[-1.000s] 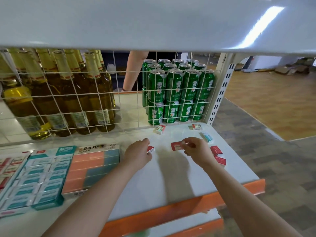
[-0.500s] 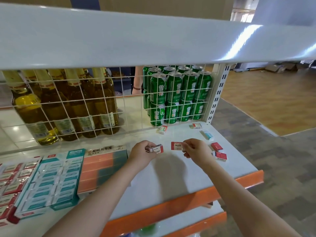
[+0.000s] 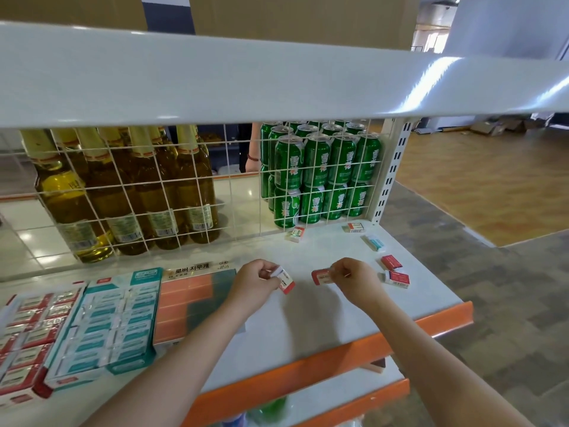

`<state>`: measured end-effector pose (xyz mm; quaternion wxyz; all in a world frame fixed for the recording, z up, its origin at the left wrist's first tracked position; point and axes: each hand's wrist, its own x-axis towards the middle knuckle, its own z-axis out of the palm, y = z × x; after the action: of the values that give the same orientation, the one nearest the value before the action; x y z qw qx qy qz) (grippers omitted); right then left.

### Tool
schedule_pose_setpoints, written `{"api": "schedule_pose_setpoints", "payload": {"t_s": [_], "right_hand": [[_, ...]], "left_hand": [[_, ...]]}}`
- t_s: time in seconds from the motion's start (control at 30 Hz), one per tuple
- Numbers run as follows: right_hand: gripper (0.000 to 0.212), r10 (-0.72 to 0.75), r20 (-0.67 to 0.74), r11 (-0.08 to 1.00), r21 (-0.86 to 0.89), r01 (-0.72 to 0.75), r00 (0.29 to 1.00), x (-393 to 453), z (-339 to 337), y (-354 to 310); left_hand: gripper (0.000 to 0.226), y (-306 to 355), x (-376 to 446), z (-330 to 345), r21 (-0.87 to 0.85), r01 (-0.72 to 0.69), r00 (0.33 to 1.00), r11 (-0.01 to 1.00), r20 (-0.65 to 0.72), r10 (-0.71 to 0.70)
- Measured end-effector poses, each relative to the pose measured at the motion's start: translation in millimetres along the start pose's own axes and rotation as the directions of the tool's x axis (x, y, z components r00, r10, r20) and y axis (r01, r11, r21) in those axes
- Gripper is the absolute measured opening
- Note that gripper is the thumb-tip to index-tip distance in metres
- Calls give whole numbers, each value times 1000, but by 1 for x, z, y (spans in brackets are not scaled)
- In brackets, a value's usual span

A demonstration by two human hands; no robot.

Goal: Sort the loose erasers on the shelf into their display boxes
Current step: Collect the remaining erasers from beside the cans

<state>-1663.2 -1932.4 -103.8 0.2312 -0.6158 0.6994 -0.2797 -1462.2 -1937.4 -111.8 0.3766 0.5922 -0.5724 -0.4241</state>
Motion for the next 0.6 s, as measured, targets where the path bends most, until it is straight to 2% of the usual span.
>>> {"api": "schedule_pose_setpoints", "payload": {"t_s": [0.13,0.23,0.33,0.43,0.5,0.6], "right_hand": [[19,9,42,991,-133,-3,999,-3,-2,4],[26,22,151,978,-207,9,988,-7,-2,1],[38,-26,212,952,-292,89,977,-6,5,1],[37,-82,296,921,-342,186,952,-5,9,-2],[28,-131,279,926,-307,218,951,-4,9,-8],[6,-159,98,985,-55,165,982,-3,7,-18]], "left_hand": [[27,0,-4,-3,23,-28,1000,999,-4,28],[28,1,-7,-7,28,-42,999,999,13,42],[25,1,-9,-9,9,-11,1000,1000,-1,11],[22,-1,-9,-12,10,-4,999,1000,-36,4],[18,0,-11,-14,0,-7,998,1000,-57,7],[15,1,-14,-17,-42,0,996,999,-91,-4]]}}
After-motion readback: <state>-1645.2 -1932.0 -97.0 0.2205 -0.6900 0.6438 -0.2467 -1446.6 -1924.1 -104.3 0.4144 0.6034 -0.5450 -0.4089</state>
